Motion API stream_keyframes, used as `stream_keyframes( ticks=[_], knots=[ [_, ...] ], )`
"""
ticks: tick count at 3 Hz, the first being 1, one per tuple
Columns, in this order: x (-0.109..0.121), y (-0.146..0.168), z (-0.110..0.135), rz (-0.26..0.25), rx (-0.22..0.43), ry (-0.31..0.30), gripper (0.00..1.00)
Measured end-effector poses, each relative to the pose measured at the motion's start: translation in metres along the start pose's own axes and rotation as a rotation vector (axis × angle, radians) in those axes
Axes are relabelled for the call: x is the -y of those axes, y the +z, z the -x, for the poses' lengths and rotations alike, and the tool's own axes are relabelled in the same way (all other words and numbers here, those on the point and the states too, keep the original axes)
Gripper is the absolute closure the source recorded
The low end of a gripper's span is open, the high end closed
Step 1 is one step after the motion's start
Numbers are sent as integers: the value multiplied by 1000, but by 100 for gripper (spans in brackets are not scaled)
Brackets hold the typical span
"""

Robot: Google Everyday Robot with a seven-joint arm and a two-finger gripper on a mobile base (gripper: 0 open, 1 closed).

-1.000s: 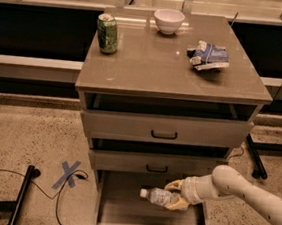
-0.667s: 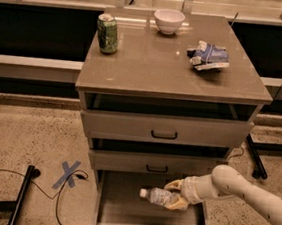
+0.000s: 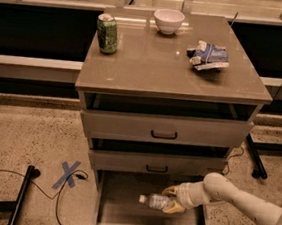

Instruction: Place blue plastic bottle into bottom drawer

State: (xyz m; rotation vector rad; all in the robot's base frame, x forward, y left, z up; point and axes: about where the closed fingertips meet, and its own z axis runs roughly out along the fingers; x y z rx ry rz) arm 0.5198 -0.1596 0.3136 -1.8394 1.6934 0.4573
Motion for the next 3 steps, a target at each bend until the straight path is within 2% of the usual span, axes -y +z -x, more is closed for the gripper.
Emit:
stream_keyframes(
  ticks=[1, 2, 3],
  knots=[
    [-4, 22, -20, -30, 4, -25, 81],
    [-6, 24, -19, -24, 7, -24, 58],
    [-8, 27, -17, -20, 11, -24, 27]
  ],
)
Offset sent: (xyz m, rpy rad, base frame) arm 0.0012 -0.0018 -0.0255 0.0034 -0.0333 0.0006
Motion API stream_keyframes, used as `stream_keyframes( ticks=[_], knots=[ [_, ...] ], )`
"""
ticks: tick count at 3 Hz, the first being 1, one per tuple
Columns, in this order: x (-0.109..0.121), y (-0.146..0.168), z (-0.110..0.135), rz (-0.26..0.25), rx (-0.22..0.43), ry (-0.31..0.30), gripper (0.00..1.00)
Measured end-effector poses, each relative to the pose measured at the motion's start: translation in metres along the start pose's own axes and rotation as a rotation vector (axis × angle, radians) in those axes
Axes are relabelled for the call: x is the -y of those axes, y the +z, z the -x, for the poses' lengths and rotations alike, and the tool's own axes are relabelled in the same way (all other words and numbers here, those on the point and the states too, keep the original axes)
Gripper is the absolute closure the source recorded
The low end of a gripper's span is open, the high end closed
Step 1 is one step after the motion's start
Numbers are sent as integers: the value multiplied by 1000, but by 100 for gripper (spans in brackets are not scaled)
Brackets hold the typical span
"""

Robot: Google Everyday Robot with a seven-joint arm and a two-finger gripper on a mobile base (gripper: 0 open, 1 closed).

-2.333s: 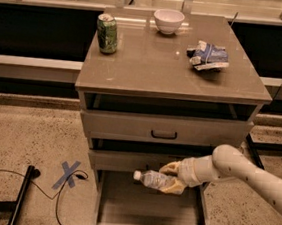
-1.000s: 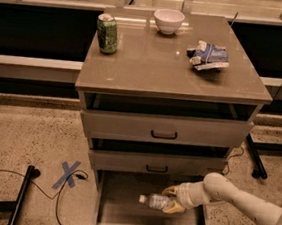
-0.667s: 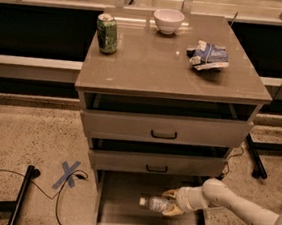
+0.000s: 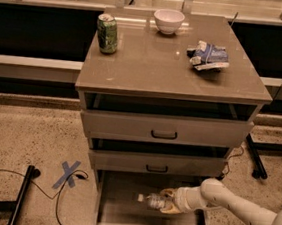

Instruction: Place blue plastic bottle into bottom drawer

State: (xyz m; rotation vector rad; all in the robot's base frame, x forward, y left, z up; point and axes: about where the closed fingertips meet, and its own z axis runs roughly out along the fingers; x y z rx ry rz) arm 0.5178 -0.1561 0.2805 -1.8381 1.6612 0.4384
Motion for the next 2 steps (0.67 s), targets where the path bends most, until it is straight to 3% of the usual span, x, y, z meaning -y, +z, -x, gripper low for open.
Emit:
stream_keyframes(
  ticks=[1, 2],
  knots=[
    [-1, 2, 1, 3, 2, 0, 4],
    [-5, -1, 2, 16, -39, 3, 0]
  ],
)
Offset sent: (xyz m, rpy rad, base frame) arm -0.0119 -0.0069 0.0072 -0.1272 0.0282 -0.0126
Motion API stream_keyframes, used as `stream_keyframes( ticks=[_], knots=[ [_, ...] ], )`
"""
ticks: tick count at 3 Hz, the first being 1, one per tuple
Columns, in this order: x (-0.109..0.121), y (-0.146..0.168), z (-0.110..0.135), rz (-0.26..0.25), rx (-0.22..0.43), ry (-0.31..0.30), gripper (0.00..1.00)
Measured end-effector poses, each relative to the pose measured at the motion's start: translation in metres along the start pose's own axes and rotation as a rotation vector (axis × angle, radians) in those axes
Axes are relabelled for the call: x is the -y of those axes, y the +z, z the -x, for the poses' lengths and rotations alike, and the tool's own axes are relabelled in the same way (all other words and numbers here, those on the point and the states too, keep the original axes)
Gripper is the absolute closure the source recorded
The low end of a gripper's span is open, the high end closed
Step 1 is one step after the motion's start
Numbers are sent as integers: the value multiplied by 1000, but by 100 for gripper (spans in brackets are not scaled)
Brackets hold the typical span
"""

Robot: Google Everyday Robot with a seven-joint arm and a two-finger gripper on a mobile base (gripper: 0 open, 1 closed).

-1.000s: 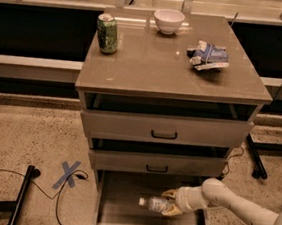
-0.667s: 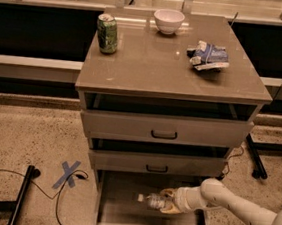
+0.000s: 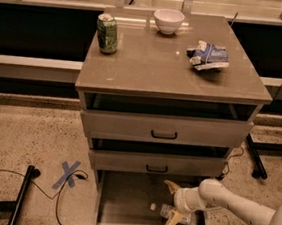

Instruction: Place blue plastic bottle into bottom drawer

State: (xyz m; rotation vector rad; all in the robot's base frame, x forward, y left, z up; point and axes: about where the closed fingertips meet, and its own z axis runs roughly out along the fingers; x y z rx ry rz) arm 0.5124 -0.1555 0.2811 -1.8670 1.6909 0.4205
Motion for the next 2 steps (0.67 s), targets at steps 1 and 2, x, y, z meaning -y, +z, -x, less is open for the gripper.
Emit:
stream_keyframes(
  ticks=[1, 2],
  knots=[
    [-18, -11, 9, -4, 39, -1, 0],
    [-49, -45, 9, -62, 78, -19, 0]
  ],
)
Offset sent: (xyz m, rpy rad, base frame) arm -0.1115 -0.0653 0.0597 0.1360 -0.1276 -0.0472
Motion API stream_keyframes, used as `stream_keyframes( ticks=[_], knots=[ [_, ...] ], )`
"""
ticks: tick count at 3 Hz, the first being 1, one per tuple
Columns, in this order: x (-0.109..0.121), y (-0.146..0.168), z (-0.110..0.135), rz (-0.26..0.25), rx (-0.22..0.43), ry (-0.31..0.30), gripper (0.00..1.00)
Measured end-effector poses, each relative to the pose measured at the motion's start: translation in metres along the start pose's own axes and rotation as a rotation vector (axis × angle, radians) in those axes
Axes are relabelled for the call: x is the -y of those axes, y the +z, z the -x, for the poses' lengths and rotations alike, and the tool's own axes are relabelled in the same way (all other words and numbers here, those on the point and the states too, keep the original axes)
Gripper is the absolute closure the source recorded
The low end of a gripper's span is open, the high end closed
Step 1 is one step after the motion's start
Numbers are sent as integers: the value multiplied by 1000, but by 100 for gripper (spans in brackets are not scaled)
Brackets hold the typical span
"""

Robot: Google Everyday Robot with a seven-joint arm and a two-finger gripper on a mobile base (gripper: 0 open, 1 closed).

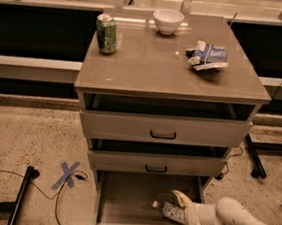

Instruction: Place blue plastic bottle into bottom drawer

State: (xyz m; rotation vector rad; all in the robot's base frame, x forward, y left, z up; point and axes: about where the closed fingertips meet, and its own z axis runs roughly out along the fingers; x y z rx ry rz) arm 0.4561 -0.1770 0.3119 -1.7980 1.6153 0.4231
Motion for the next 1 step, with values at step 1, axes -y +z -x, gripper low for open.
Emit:
stream_keyframes(
  ticks=[1],
  knots=[
    [-9, -12, -11, -24, -7, 20, 0]
  ],
)
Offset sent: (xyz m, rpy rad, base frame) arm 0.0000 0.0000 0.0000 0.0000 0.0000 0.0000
